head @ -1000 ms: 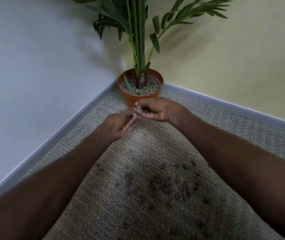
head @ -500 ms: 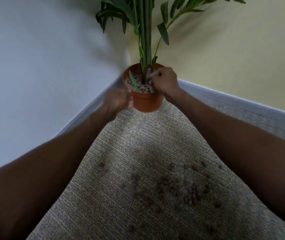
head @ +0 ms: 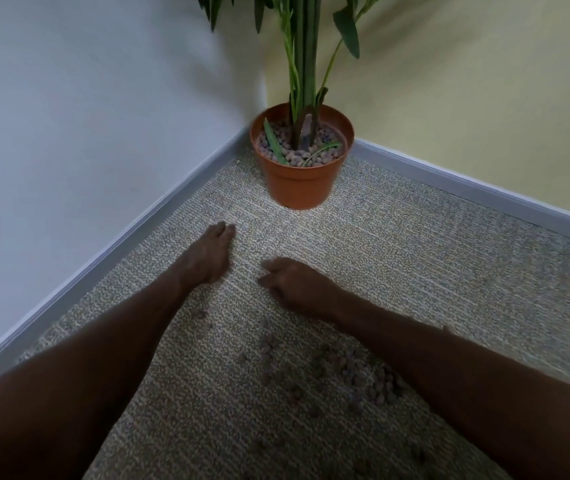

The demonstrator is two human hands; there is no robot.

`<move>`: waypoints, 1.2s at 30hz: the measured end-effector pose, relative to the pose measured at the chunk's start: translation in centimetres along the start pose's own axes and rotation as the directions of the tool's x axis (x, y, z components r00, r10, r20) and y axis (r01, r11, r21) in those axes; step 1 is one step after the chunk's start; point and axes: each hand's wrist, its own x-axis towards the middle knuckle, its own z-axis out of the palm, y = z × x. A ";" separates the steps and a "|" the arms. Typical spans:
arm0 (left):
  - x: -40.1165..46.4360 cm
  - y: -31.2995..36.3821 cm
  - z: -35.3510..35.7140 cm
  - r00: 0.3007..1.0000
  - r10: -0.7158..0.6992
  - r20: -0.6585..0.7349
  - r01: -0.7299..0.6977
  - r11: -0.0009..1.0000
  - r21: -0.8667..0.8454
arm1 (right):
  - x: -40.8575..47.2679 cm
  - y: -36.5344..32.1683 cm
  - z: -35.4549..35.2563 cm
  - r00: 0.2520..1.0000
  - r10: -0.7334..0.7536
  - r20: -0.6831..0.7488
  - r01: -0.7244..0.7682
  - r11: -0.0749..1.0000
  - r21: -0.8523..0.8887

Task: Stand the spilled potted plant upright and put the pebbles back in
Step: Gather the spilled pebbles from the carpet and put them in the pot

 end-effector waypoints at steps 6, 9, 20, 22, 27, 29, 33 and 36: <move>-0.1 0.1 -0.7 0.939 0.205 -0.275 -0.211 0.977 0.006 | -1.8 -1.1 0.3 0.995 -0.097 -0.036 0.098 0.994 0.042; 0.3 0.0 -0.5 0.960 0.192 -0.205 -0.195 0.981 0.006 | -1.5 -1.9 0.3 0.999 0.047 0.020 -0.049 0.990 0.129; -12.3 0.5 4.2 0.947 -0.056 -0.315 -0.014 0.977 -0.215 | -2.7 -6.3 0.2 0.960 0.021 0.280 -0.073 0.981 0.177; -14.6 0.8 5.0 0.937 -0.109 -0.332 0.018 0.964 -0.267 | -3.2 -6.7 0.1 0.951 0.001 0.310 -0.054 0.985 0.165; -18.9 3.1 6.5 0.908 -0.105 -0.407 -0.028 0.950 -0.310 | -4.5 -7.2 1.1 0.962 -0.022 0.272 -0.019 0.989 0.147; -19.7 3.7 7.1 0.917 -0.037 -0.397 -0.085 0.955 -0.284 | -5.2 -7.4 1.4 0.982 -0.020 0.186 -0.020 0.978 0.207; -20.0 4.2 7.4 0.942 -0.022 -0.335 -0.095 0.940 -0.327 | -5.8 -7.8 1.4 0.996 0.003 0.088 -0.030 0.949 0.312; -19.9 4.9 7.3 0.943 -0.002 -0.332 -0.128 0.920 -0.370 | -5.8 -7.9 1.4 0.996 0.036 0.086 -0.062 0.945 0.321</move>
